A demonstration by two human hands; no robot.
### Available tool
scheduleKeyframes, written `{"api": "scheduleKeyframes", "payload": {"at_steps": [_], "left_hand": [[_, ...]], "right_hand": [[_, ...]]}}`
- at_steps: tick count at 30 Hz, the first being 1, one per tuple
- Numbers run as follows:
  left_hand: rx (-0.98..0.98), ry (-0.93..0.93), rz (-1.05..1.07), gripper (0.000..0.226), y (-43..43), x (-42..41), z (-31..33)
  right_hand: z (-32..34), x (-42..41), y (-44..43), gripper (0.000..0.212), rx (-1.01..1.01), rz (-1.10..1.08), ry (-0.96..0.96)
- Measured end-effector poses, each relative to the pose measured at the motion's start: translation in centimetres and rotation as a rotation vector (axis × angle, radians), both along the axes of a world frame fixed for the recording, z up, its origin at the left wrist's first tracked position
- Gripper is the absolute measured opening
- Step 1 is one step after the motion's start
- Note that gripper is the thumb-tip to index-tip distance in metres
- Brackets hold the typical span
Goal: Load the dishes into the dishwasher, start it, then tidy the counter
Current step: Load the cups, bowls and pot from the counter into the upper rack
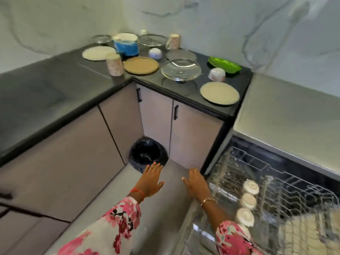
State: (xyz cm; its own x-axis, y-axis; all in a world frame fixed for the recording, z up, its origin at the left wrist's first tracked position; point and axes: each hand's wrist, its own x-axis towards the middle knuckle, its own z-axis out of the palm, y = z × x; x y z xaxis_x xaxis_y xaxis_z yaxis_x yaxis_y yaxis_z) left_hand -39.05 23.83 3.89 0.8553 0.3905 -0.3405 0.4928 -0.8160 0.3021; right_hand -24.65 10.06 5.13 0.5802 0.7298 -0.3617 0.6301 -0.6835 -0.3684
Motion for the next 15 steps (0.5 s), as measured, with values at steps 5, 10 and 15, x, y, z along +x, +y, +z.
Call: {"api": "scheduleKeyframes", "payload": {"at_steps": [5, 10, 15], "left_hand": [[0.063, -0.09, 0.023, 0.086, 10.4, -4.6, 0.6], [0.136, -0.173, 0.117, 0.09, 19.5, -6.8, 2.8], [0.18, -0.237, 0.201, 0.066, 27.4, -6.2, 3.2]], "right_hand": [[1.3, -5.2, 9.1, 0.053, 0.003, 0.08, -0.08], [2.5, -7.2, 18.0, 0.044, 0.117, 0.111, -0.112], [3.5, -5.4, 26.6, 0.041, 0.191, 0.135, -0.143]]}}
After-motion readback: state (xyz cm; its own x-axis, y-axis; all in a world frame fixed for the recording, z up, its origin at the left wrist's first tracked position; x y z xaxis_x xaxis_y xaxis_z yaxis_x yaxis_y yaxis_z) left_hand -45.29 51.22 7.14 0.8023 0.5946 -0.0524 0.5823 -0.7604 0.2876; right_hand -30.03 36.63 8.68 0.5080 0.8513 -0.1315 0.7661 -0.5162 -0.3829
